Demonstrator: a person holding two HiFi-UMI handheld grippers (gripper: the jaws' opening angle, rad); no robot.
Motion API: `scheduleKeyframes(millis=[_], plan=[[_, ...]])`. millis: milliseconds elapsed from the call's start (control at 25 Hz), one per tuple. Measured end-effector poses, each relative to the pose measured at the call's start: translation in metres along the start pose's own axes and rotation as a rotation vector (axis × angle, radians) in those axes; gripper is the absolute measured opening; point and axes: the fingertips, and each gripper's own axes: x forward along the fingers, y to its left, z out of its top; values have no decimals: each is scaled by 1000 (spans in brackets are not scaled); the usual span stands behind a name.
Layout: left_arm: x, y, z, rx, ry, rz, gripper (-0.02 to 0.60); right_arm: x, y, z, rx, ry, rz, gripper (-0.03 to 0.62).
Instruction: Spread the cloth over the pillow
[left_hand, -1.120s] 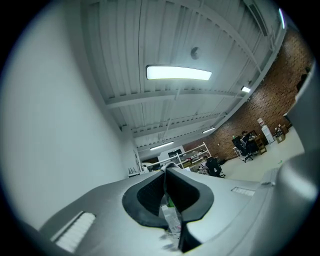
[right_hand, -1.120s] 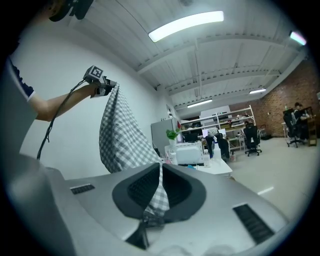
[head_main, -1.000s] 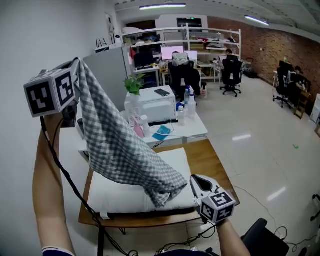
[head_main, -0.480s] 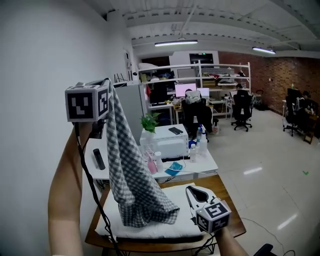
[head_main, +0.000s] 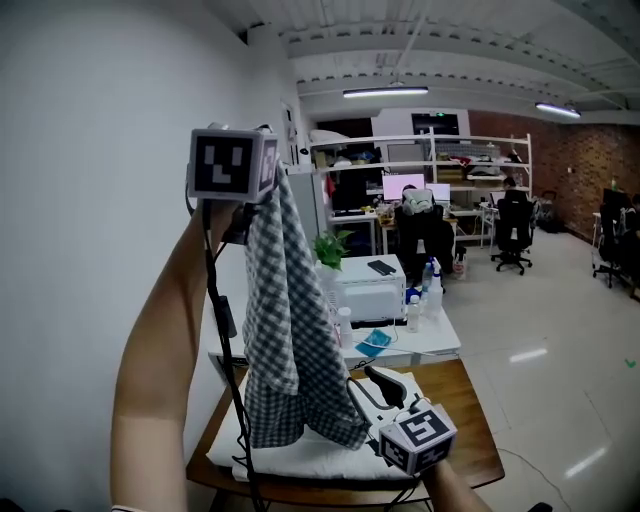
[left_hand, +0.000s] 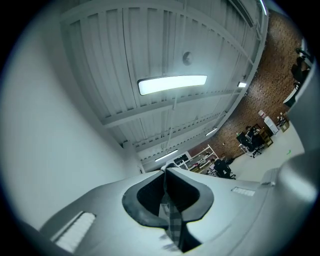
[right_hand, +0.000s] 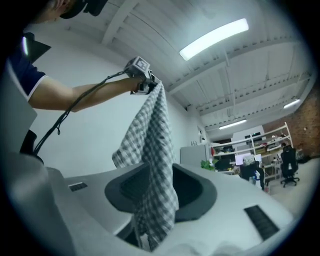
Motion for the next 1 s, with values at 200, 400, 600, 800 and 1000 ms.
scheduleKeyframes(millis=[200,400,600,800,1000], plan=[[7,-2,-6,3,40,7,11,18,55,46,-63,-83,103,198],[12,-20,-9,-3,44,-19,11,33,92,57,-161,-93,117,206],[11,-29,-13,-7,71,-28,11,58,59,42,-234,-26,-80,241],[9,-34,-14,-6,74,-42,11,68,18,26,-291,3,-218,99],[4,-24,-21,-4,86,-25,11,48,-8,40,-227,-27,-252,25]])
